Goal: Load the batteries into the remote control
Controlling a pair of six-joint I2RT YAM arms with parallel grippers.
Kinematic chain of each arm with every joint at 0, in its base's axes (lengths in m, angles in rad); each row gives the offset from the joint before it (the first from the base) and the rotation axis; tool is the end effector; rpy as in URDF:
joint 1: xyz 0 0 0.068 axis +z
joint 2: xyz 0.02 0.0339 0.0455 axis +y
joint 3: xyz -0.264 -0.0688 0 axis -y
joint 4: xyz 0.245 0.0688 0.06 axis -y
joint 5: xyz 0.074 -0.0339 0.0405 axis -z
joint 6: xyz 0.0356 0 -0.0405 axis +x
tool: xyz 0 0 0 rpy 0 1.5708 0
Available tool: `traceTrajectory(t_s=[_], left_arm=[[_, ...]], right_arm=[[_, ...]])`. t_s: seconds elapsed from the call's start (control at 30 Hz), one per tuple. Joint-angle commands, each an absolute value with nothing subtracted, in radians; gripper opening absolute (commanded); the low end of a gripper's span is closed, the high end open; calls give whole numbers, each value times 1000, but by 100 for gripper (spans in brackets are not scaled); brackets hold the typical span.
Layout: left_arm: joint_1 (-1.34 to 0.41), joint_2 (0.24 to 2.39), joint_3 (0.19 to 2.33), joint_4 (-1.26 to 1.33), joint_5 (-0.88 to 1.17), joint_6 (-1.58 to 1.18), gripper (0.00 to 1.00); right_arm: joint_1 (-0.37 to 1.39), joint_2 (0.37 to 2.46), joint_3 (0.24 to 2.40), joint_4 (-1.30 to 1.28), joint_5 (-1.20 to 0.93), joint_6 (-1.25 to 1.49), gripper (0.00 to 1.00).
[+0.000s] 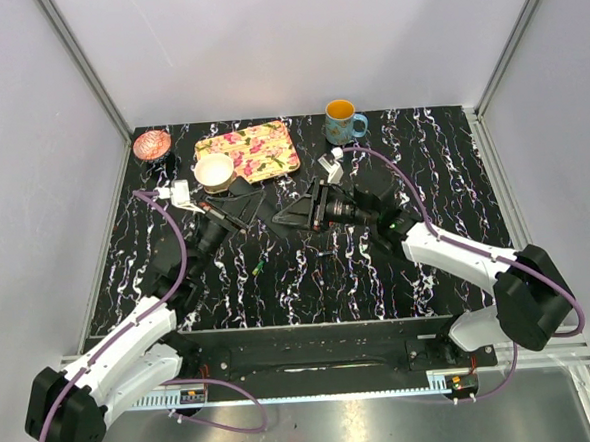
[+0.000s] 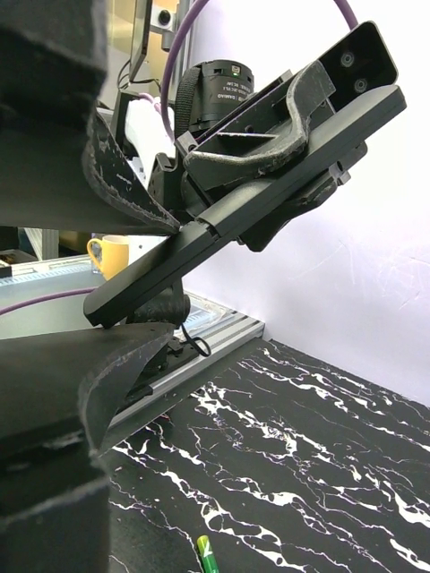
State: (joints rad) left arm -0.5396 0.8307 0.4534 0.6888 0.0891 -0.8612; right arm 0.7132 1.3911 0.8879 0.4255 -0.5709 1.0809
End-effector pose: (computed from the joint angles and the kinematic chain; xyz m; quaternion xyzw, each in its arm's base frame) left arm 0.1666 -0.1034 0.3075 -0.0587 0.5865 -0.5405 0.6004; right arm 0.2294 0.2239 0.2996 -0.0592 0.7274 0.6382 0.2450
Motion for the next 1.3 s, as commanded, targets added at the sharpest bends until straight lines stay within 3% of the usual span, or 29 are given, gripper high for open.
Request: traceTrajectory(t_s=[0.0, 0.13, 0.33, 0.4, 0.53, 0.7, 0.93, 1.27], left_arm=[[-546, 816, 488, 730, 77, -833, 0], [-548, 828, 486, 693, 75, -851, 0], [-548, 833, 469, 638, 54, -907, 0], [-546, 836, 475, 608, 44, -920, 0], [-493, 885, 535, 486, 125, -960, 0], [-404, 1024, 511, 685, 357, -1124, 0], [-400, 1198, 509, 887, 460, -1290, 0], [-400, 1221, 555, 781, 500, -1247, 0]], right_arm=[[715, 1387, 876, 451, -600, 1095, 48], [715, 1378, 896, 423, -597, 1092, 74], [715, 1333, 946, 273, -548, 1017, 92], [716, 1313, 1012, 86, -490, 898, 99], [776, 1250, 1165, -311, -287, 626, 99], [882, 1290, 1328, -641, -46, 421, 95], [940, 1344, 1333, -716, 72, 391, 90], [969, 1422, 1390, -686, 81, 371, 90]])
